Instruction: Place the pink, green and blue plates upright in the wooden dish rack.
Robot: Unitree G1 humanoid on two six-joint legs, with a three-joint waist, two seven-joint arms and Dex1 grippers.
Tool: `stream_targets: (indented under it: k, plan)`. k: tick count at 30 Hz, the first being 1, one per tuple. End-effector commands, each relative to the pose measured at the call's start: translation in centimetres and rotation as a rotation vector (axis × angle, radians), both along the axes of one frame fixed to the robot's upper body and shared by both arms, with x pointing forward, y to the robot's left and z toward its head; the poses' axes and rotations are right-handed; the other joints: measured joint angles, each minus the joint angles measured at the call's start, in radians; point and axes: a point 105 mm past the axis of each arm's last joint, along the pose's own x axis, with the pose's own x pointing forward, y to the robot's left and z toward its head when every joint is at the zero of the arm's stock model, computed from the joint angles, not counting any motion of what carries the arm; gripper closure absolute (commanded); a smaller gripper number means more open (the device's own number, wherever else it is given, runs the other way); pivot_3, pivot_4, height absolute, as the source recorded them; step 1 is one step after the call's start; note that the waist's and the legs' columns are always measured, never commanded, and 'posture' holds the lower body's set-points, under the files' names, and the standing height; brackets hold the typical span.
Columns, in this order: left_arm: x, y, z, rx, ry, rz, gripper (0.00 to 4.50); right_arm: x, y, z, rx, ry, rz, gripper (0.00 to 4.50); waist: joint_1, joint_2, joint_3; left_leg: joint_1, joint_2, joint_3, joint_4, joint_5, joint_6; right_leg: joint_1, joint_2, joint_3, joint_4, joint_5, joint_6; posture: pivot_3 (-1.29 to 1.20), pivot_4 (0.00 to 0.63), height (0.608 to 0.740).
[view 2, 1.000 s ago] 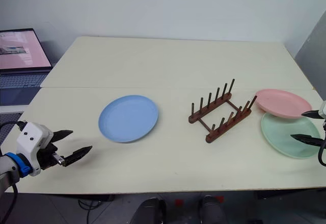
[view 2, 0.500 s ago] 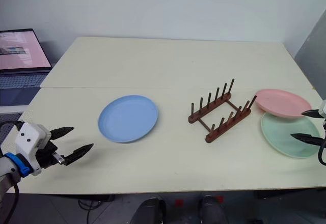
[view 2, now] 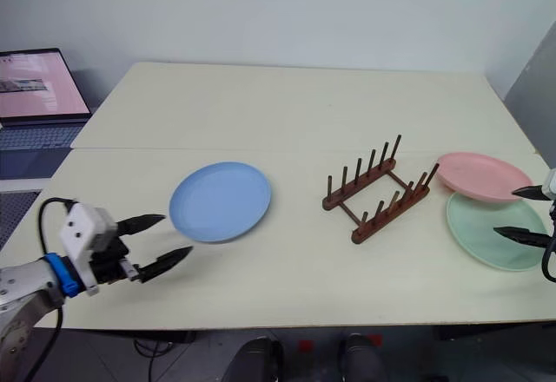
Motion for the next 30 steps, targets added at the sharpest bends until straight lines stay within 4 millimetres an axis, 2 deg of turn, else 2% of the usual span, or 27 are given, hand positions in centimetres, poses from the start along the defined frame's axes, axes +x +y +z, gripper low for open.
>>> stream_targets:
  k: [1,3,8,11,16,23,30]
  plan:
    - [-0.3,-5.8,-0.4,-0.027,-0.004,-0.195,0.0,-0.7,1.4,1.9,0.019,-0.034,0.052,0.01,0.006,0.002,-0.001,0.0,0.0,0.0,0.0,0.0,0.0,0.0,0.0,0.0,0.0,0.0,0.0,0.0,0.15,0.74]
    - [0.2,-8.6,-0.8,-0.071,-0.002,-0.256,0.0,-1.4,2.8,2.2,0.051,-0.023,0.086,0.01,0.012,0.004,-0.002,0.0,-0.001,0.0,0.0,0.0,0.0,0.001,0.001,0.002,0.0,0.001,0.001,0.0,0.15,0.74]
    - [1.6,-13.7,-2.8,-0.119,0.02,-0.341,0.0,-3.3,6.3,2.8,0.113,0.002,0.153,0.01,0.016,0.004,-0.002,0.0,-0.001,-0.001,0.001,0.0,0.0,0.001,0.005,0.004,0.0,0.002,0.004,0.0,0.15,0.74]
    - [2.2,-16.3,-4.1,-0.133,0.027,-0.379,0.0,-4.0,7.3,2.9,0.124,0.0,0.155,0.01,0.016,0.004,-0.002,0.001,-0.001,-0.001,0.001,0.0,0.0,0.001,0.006,0.007,0.001,0.002,0.005,0.0,0.15,0.74]
    - [3.4,-20.4,-6.2,-0.158,0.033,-0.394,0.0,-4.8,7.5,2.5,0.126,0.014,0.134,0.01,0.02,0.002,-0.002,0.0,-0.003,0.0,0.003,0.0,0.0,0.0,0.005,0.01,0.0,0.003,0.006,0.0,0.15,0.74]
    - [5.0,-25.3,-7.0,-0.219,0.001,-0.379,0.0,-5.3,7.9,2.3,0.128,0.033,0.132,0.01,0.023,0.002,-0.002,0.0,-0.004,0.001,0.004,0.0,0.001,0.0,0.005,0.012,-0.001,0.004,0.007,0.0,0.15,0.74]
    - [6.0,-27.9,-7.3,-0.226,-0.015,-0.358,0.0,-5.5,8.1,2.5,0.126,0.033,0.134,0.01,0.021,0.001,-0.002,0.0,-0.004,0.0,0.004,0.0,0.001,0.0,0.006,0.011,-0.001,0.004,0.008,0.0,0.15,0.74]
